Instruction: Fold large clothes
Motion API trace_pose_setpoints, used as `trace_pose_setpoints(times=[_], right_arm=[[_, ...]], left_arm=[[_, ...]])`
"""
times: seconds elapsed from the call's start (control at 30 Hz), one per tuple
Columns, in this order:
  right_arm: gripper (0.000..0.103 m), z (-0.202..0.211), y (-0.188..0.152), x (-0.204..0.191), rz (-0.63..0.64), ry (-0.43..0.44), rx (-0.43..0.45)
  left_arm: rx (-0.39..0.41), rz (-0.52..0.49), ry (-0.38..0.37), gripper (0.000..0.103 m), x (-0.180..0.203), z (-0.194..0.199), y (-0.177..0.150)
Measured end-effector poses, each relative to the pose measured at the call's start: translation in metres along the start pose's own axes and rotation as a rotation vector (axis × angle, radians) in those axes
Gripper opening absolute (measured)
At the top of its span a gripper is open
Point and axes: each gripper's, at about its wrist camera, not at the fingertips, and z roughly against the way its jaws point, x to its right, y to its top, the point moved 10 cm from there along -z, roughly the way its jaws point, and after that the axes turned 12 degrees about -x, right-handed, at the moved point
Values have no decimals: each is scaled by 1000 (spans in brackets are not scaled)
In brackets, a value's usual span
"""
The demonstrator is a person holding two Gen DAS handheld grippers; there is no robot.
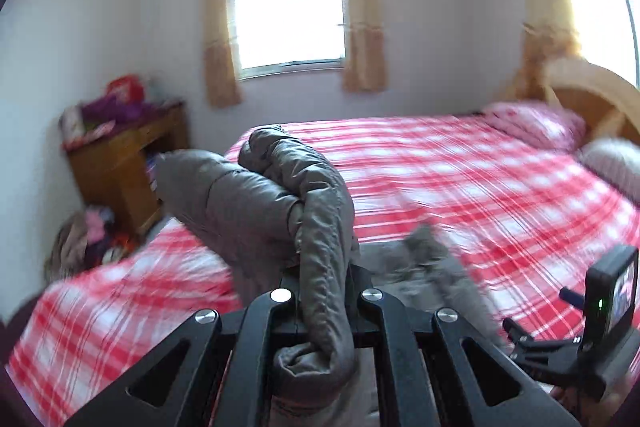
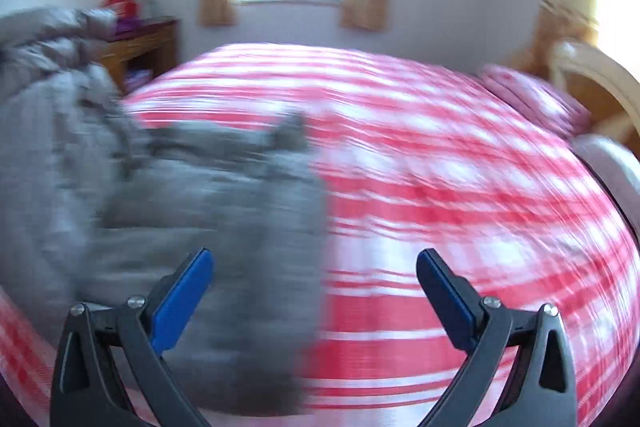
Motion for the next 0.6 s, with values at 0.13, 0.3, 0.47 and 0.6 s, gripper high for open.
trace_pose_setpoints(times=[0.13, 0.3, 0.47, 0.6], right_arm=[[103, -33, -15, 82, -152, -56, -64], [103, -49, -43, 137, -249, -79, -105], [103, -51, -55, 145, -302, -37, -129], [103, -53, -52, 143, -294, -28, -133]], left_arm=[[-33, -178, 12, 5, 82, -40, -10], [-110, -385, 32, 5, 166, -88, -55], [-84, -500, 101, 13, 192, -89, -75], [-21, -532, 124, 31, 191, -47, -58]])
